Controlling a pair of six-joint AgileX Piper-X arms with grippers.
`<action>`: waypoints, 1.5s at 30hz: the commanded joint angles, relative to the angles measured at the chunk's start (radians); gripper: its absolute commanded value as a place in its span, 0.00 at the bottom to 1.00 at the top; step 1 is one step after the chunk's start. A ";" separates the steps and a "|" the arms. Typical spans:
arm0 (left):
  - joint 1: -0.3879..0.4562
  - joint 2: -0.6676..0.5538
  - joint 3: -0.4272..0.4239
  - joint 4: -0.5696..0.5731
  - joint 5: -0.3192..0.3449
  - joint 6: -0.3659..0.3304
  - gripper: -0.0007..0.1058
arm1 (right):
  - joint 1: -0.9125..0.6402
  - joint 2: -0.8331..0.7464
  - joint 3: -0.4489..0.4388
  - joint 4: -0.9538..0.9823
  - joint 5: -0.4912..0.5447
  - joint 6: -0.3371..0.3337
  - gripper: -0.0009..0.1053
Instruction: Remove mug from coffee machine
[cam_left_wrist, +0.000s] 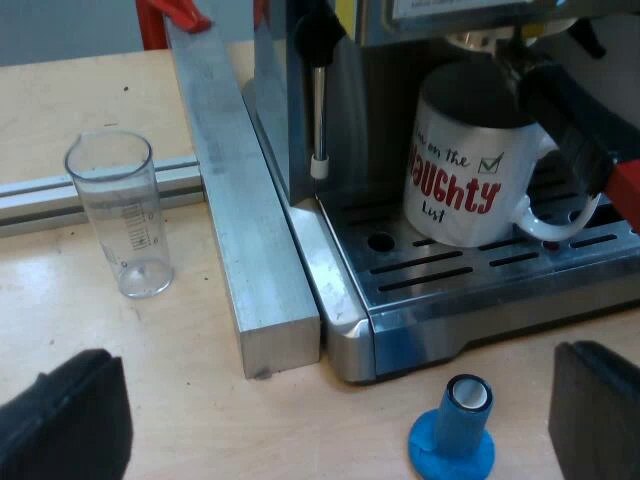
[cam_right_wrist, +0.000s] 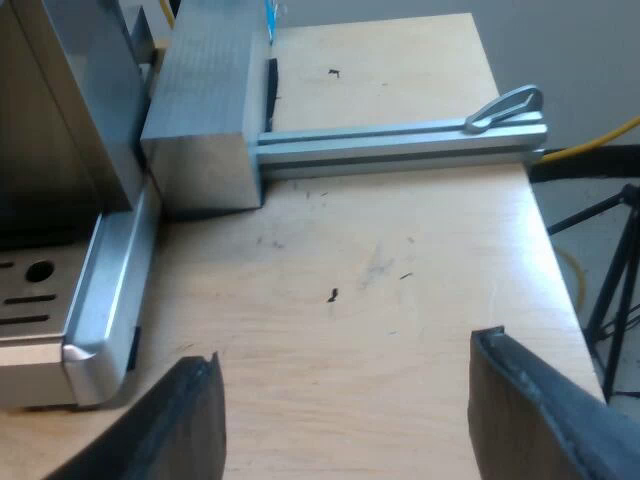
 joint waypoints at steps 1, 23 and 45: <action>-0.005 -0.080 -0.021 -0.021 0.049 -0.045 0.81 | 0.030 0.047 -0.037 -0.007 -0.031 -0.008 0.53; -0.190 0.085 -0.023 -0.218 0.146 -0.020 0.81 | 0.263 0.287 -0.142 -0.054 -0.099 -0.075 0.53; -0.203 0.124 0.370 -0.615 0.263 -0.015 0.81 | 0.271 0.292 0.084 -0.398 -0.197 -0.075 0.53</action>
